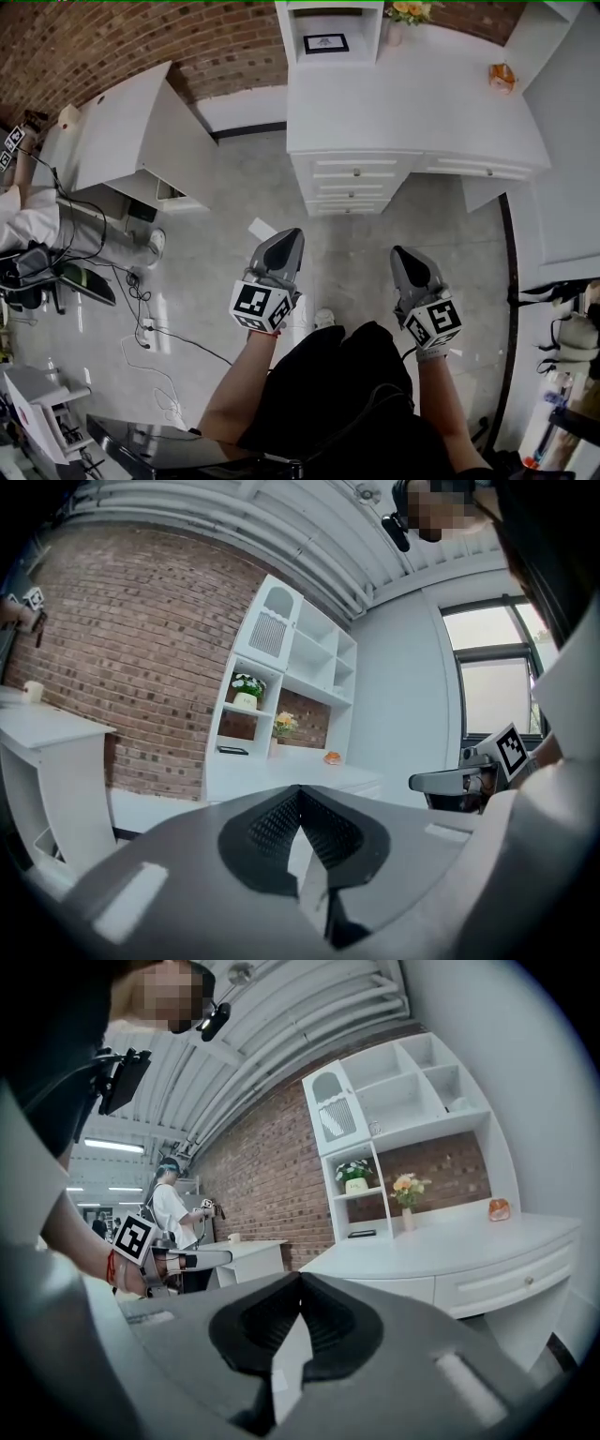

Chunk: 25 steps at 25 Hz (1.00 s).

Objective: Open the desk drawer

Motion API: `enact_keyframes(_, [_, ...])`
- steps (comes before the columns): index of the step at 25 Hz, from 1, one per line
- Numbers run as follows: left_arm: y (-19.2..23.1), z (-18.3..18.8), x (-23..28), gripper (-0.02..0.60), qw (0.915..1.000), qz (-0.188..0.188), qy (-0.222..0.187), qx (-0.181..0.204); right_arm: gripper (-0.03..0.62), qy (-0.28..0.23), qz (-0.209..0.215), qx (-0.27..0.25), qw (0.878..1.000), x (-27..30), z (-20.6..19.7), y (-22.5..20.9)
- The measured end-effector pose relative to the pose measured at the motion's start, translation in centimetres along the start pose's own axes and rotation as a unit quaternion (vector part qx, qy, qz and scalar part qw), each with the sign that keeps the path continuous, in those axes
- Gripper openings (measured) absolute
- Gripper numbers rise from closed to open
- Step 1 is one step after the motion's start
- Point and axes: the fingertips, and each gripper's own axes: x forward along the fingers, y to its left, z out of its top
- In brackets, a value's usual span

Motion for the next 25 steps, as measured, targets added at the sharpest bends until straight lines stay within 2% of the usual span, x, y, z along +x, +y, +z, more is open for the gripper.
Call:
enact_keyframes(10, [1.4,-2.9,4.6,0.002,0.9995,-0.021,0.012,-0.018,0.002,0.008,-0.003,0.015,1.000,4.1,-2.9,-2.3])
enact_keyframes(18, [3.4,-6.1,10.3,0.002,0.9991,-0.030,0.017,-0.027,0.002,0.030,0.005,0.000,1.000,11.2,-6.6,-5.8])
enact_keyframes(25, [5.7,-9.2,14.6,0.002,0.9986,-0.024,0.032,-0.035,0.005,0.037,0.007,0.008,0.999,15.9,-9.5,-8.1])
